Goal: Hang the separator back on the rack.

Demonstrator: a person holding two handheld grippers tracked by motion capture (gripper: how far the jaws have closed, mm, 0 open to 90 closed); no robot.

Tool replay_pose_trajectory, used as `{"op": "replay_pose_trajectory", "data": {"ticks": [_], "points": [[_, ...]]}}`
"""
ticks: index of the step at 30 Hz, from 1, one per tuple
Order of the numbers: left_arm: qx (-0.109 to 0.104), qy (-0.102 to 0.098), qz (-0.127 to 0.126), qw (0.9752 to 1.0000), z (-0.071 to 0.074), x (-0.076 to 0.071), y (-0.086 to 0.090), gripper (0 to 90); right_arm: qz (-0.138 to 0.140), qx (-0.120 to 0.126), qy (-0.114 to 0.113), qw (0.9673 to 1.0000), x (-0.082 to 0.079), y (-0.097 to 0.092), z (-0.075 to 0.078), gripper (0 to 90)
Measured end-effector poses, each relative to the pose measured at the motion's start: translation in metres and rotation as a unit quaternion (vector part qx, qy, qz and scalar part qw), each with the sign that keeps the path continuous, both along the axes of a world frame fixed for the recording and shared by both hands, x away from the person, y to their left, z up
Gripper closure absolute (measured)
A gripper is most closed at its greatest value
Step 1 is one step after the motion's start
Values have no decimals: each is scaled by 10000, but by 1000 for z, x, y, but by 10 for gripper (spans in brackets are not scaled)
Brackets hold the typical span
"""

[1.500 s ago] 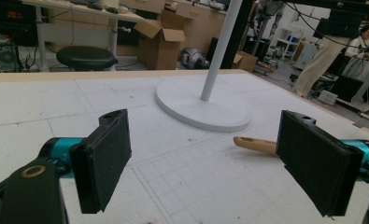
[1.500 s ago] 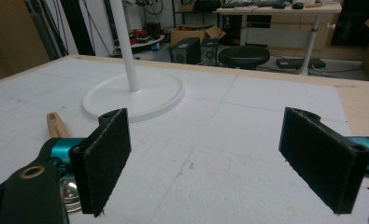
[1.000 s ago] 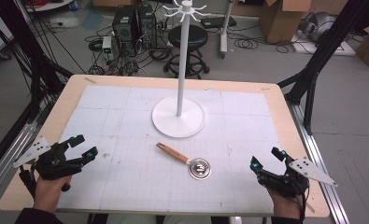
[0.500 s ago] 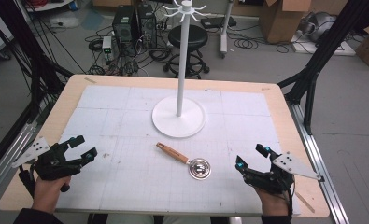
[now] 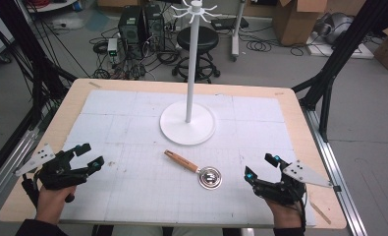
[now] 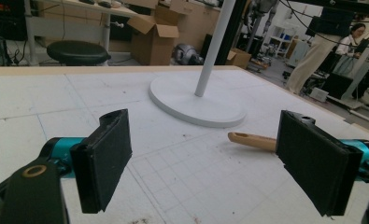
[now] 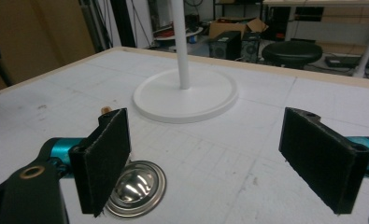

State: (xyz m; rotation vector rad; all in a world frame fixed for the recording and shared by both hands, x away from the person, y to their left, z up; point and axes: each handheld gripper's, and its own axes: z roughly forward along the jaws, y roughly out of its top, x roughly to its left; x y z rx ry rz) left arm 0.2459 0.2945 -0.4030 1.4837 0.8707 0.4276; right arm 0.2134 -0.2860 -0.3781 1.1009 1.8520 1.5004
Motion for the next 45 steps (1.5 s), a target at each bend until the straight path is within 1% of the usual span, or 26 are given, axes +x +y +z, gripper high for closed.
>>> {"op": "replay_pose_trajectory", "data": {"ticks": [4, 6, 7, 8, 9, 13, 14, 15, 16, 17, 18, 19, 21, 24, 25, 26, 27, 28, 31, 32, 34, 35, 39, 43, 44, 45], "points": [[-27, -11, 9, 10000, 0, 0, 2, 189, 109, -58, -12, 9999, 3, 12, 2, 152], [-36, -4, 41, 10000, 0, 0, 3, 189, 166, -75, 79, 9998, 7, 20, 1, 151], [-14, 4, 52, 10000, 0, -1, 3, 190, 402, -109, 196, 9989, 12, 27, 0, 152], [-14, 4, 52, 10000, 0, -1, 3, 190, 402, -109, 196, 9989, 12, 27, 0, 152], [-16, 16, 56, 10000, -1, -2, 3, 190, 774, -144, 249, 9966, 18, 37, -1, 152], [7, 5, 99, 10000, 0, -4, 6, 190, 1004, -295, 326, 9940, 29, 55, -2, 152], [4, -5, 104, 9999, 0, -4, 6, 190, 1112, -385, 370, 9924, 34, 63, -2, 152], [7, 8, 101, 9999, 0, -4, 6, 190, 1281, -558, 447, 9892, 42, 78, -4, 152], [7, 8, 101, 9999, 0, -4, 6, 190, 1281, -558, 447, 9892, 42, 78, -4, 152], [16, 16, 78, 10000, 0, -4, 5, 190, 1405, -674, 508, 9865, 51, 90, -6, 152], [16, 16, 78, 10000, 0, -4, 5, 190, 1405, -674, 508, 9865, 51, 90, -6, 152], [33, 17, 47, 10000, 0, -4, 4, 190, 1473, -707, 590, 9848, 60, 102, -9, 152], [46, 21, 23, 10000, 0, -3, 4, 191, 1506, -761, 623, 9837, 63, 106, -10, 153], [51, 32, 4, 10000, -1, -3, 4, 191, 1652, -940, 787, 9786, 75, 123, -16, 167], [40, 30, 3, 10000, -1, -3, 4, 191, 1746, -1074, 883, 9748, 84, 134, -21, 175], [35, 28, 3, 10000, -1, -3, 4, 191, 1746, -1074, 883, 9748, 84, 134, -21, 175], [1, 22, -21, 10000, -1, -3, 4, 191, 1871, -1202, 999, 9698, 91, 144, -25, 209], [1, 22, -21, 10000, -1, -3, 4, 191, 1871, -1202, 999, 9698, 91, 144, -25, 209], [24, 26, -55, 10000, -1, -2, 3, 191, 1974, -1454, 1146, 9627, 101, 160, -30, 228], [24, 26, -55, 10000, -1, -2, 3, 191, 1974, -1454, 1146, 9627, 101, 160, -30, 228], [35, 29, -62, 10000, -1, -2, 3, 191, 1984, -1534, 1231, 9602, 106, 166, -33, 241], [21, 27, -66, 10000, -1, -2, 3, 191, 2011, -1629, 1298, 9572, 110, 171, -36, 248], [10, 31, -74, 10000, -1, -2, 3, 192, 2061, -1829, 1466, 9500, 115, 180, -43, 286], [18, 36, -86, 10000, -1, -2, 3, 192, 2117, -1944, 1538, 9454, 119, 185, -48, 353], [18, 36, -86, 10000, -1, -2, 3, 192, 2117, -1944, 1538, 9454, 119, 185, -48, 353], [25, 33, -93, 9999, -1, -2, 3, 192, 2130, -1961, 1626, 9433, 120, 187, -50, 387]]}}
